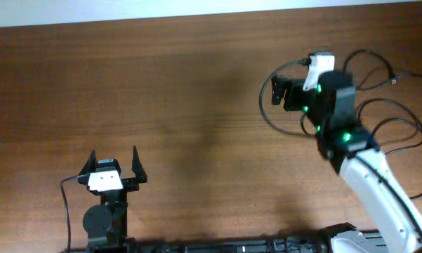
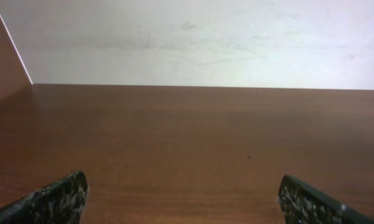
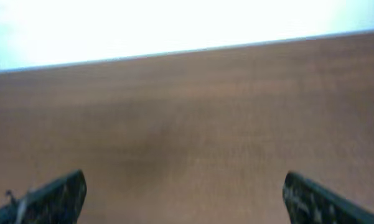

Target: Untangle cables

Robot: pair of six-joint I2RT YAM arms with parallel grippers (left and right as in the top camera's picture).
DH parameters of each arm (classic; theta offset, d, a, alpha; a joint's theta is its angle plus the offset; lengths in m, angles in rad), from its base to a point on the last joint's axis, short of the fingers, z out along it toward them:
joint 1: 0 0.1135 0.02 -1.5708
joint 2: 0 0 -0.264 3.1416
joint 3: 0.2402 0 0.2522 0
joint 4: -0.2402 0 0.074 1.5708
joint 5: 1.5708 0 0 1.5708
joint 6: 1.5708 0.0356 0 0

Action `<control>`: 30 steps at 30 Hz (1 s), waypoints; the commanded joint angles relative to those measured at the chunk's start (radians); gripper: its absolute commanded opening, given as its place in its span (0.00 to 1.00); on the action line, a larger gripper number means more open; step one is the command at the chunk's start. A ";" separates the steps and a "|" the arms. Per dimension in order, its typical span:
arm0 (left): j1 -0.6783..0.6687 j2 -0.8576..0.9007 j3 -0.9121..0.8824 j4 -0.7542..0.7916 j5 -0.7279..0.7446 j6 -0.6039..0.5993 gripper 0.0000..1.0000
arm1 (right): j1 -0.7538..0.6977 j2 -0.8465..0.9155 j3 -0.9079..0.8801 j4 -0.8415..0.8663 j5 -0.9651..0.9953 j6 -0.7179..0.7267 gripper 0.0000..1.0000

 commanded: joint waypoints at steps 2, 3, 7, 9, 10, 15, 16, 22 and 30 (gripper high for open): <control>0.005 -0.006 -0.002 -0.006 0.011 -0.010 0.98 | 0.003 -0.143 -0.279 0.301 -0.013 -0.011 0.99; 0.005 -0.006 -0.002 -0.006 0.011 -0.010 0.99 | 0.003 -0.166 -0.329 0.360 -0.013 -0.011 0.99; 0.005 -0.006 -0.002 -0.006 0.011 -0.010 0.99 | 0.003 -0.335 -0.601 0.579 -0.011 -0.011 0.99; 0.005 -0.006 -0.002 -0.006 0.011 -0.010 0.99 | 0.003 -0.435 -0.706 0.624 0.004 -0.011 0.99; 0.005 -0.006 -0.002 -0.006 0.011 -0.010 0.98 | 0.003 -0.487 -0.747 0.640 0.011 -0.010 0.99; 0.005 -0.006 -0.002 -0.006 0.011 -0.010 0.99 | -0.021 -0.739 -0.790 0.435 0.040 -0.011 0.99; 0.005 -0.006 -0.002 -0.006 0.011 -0.010 0.99 | -0.033 -0.790 -0.790 0.376 0.040 -0.011 0.99; 0.005 -0.006 -0.002 -0.006 0.011 -0.010 0.98 | -0.105 -1.044 -0.790 0.035 0.035 -0.012 0.99; 0.005 -0.006 -0.002 -0.006 0.011 -0.010 0.98 | -0.137 -1.204 -0.790 -0.042 0.013 -0.264 0.99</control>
